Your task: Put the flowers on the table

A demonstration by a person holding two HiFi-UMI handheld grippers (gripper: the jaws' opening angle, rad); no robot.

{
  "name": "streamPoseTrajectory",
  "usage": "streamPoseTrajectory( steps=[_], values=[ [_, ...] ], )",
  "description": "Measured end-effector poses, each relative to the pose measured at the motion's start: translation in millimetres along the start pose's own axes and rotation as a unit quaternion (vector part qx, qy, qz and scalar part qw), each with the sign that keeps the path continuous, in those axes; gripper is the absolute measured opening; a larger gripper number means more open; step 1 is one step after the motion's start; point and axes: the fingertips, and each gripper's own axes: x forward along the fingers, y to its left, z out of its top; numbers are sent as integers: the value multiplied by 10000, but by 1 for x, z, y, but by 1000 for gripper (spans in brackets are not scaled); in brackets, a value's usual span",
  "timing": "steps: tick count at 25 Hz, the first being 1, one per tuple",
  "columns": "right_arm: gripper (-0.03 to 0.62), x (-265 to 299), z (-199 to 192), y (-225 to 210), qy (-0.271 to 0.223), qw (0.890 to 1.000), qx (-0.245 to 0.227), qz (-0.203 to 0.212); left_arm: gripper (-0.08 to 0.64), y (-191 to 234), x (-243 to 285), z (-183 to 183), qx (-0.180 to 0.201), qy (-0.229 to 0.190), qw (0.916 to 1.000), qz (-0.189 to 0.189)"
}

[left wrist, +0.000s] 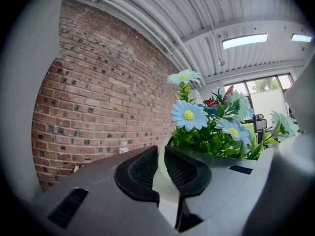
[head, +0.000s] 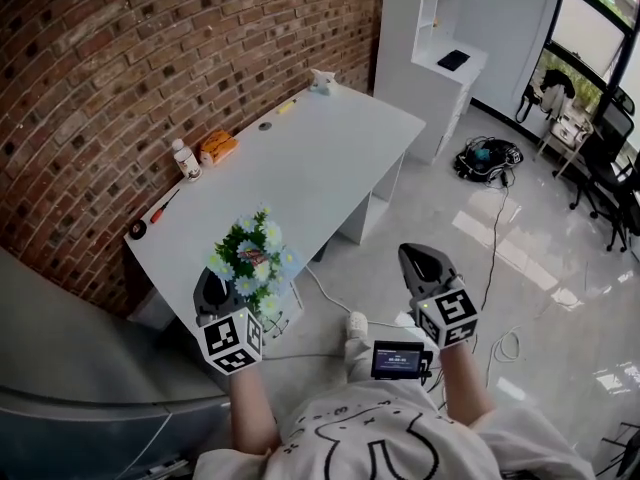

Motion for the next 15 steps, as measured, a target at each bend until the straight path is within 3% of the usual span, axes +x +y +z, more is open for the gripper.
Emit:
streamPoseTrajectory(
  steps=[15],
  values=[
    [17, 149, 21, -114, -62, 9992, -122, 367, 51, -9, 151, 5, -78, 105, 9985, 541]
  ],
)
